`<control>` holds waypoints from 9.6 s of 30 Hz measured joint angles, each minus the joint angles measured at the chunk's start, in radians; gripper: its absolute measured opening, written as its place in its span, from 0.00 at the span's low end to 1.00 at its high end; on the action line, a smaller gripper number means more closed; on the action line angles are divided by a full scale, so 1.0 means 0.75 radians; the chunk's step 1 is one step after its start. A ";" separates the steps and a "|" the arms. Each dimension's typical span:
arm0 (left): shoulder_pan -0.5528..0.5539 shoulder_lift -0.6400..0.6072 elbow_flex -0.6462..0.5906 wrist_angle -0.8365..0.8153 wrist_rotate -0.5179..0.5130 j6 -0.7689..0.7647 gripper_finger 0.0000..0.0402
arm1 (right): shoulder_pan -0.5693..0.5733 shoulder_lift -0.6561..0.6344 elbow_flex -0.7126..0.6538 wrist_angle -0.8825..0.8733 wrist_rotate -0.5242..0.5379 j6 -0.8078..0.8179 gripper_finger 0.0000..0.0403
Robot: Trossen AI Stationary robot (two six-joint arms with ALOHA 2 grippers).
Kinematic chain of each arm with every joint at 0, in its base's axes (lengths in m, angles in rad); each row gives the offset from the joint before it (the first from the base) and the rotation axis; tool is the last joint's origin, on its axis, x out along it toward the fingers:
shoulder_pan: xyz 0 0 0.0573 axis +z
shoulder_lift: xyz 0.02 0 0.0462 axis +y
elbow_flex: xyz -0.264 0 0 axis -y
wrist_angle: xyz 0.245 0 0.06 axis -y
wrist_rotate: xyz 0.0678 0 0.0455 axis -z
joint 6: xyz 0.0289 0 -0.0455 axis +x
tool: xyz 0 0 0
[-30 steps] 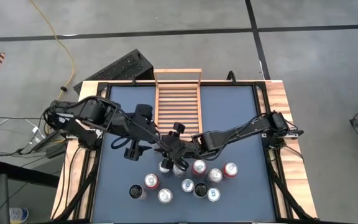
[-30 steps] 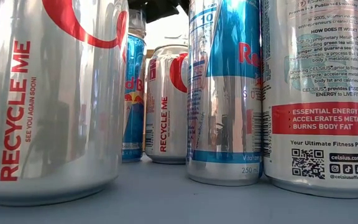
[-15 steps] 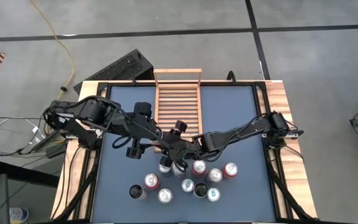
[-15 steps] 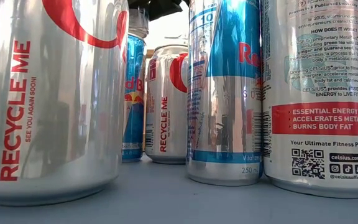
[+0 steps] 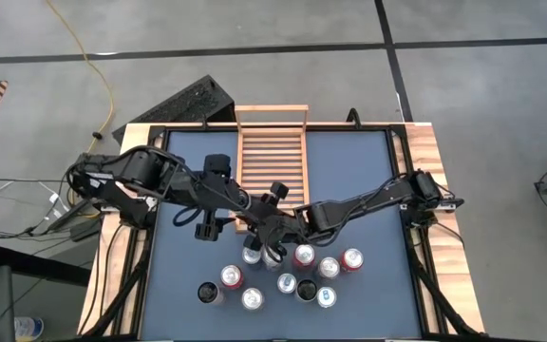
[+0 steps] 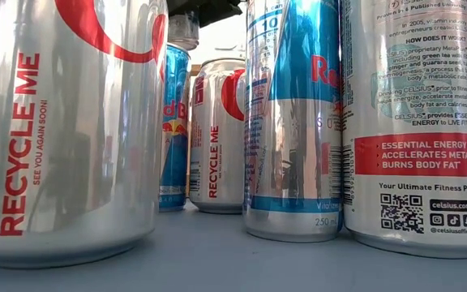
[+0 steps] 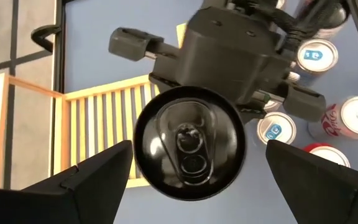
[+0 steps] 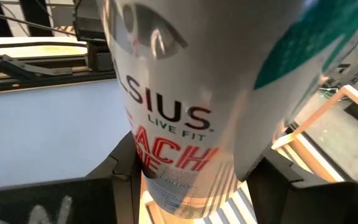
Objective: Place canned beverage on shelf
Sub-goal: Put the right white soda can on the shelf
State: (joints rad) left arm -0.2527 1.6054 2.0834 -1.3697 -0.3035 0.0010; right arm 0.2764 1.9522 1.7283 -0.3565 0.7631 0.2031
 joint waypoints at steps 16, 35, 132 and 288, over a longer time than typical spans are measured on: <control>0.063 0.001 0.000 0.028 0.017 -0.016 0.89 | -0.006 0.060 0.003 0.050 0.063 -0.024 0.47; 0.061 0.000 0.000 -0.043 0.090 -0.043 0.89 | -0.006 0.067 -0.002 0.076 0.047 -0.054 0.47; 0.056 0.085 0.018 -0.136 0.159 0.162 0.62 | 0.068 -0.012 0.001 -0.132 -0.036 -0.111 0.64; 1.423 0.676 -0.099 0.306 0.798 1.486 0.68 | -0.650 -1.626 -1.107 -0.150 -0.325 -0.457 0.47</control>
State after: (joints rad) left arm 0.8143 2.1128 2.0090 -1.1404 0.2951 1.1152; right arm -0.2111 0.7330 0.8982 -0.4690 0.5198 -0.1398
